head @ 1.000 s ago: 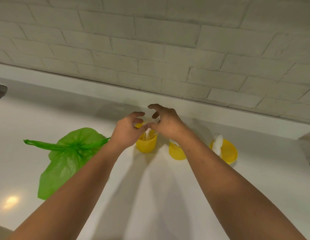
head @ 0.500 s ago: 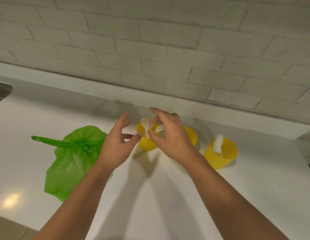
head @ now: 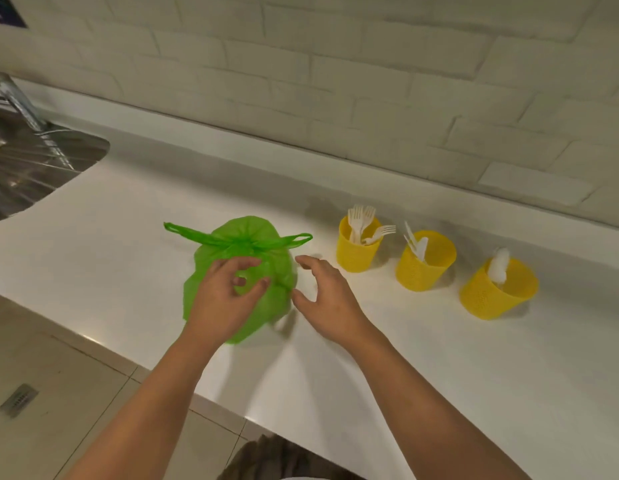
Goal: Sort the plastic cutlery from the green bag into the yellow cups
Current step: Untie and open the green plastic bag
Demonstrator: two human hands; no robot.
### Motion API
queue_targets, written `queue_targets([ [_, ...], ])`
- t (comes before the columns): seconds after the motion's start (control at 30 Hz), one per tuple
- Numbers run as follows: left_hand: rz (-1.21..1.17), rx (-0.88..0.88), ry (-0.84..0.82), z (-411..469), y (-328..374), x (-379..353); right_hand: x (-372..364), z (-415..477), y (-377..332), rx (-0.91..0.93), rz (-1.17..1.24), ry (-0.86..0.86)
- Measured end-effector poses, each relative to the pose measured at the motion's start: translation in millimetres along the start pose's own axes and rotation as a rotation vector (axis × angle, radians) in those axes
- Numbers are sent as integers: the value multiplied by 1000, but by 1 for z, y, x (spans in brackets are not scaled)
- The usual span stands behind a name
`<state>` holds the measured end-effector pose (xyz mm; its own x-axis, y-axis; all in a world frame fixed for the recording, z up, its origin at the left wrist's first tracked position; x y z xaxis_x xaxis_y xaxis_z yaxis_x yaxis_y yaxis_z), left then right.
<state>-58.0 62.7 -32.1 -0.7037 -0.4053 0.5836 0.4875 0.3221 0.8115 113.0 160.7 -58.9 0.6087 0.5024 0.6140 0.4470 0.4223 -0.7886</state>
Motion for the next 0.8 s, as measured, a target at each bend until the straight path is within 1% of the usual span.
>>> queue_targets([
  [0.1, 76, 39, -2, 6, -26, 20, -24, 6, -3, -62, -30, -27],
  [0.2, 138, 66, 2, 12, -43, 40, -41, 18, -12, -134, 9, -9],
  [0.27, 165, 103, -28, 19, -51, 51, -52, 28, -16, -167, 15, 9],
  [0.33, 159, 167, -99, 30, -60, 56, -62, 36, -18, -211, -2, 16],
  [0.47, 73, 280, -280, 51, -82, 55, -81, 41, -23, -279, 15, 14],
  [0.57, 65, 267, -338, 59, -104, 45, -90, 31, -25, -316, -3, 22],
  [0.7, 136, 201, -366, 40, -86, 36, -88, 16, -21, -338, -44, 11],
  [0.8, 179, 136, -367, 29, -77, 24, -83, 5, -16, -361, -30, 57],
])
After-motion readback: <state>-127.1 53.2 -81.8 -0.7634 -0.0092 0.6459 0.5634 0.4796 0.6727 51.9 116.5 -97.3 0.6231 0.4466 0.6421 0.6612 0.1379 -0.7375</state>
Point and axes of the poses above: each hand's wrist, its own z-axis towards the middle knuckle, its own x-axis out of the back of the hand, y = z × x, the point moved 1 cm from there along z, towards the middle knuckle, and after that the axes turned 5 degrees about -y, right-handed, at the moved point
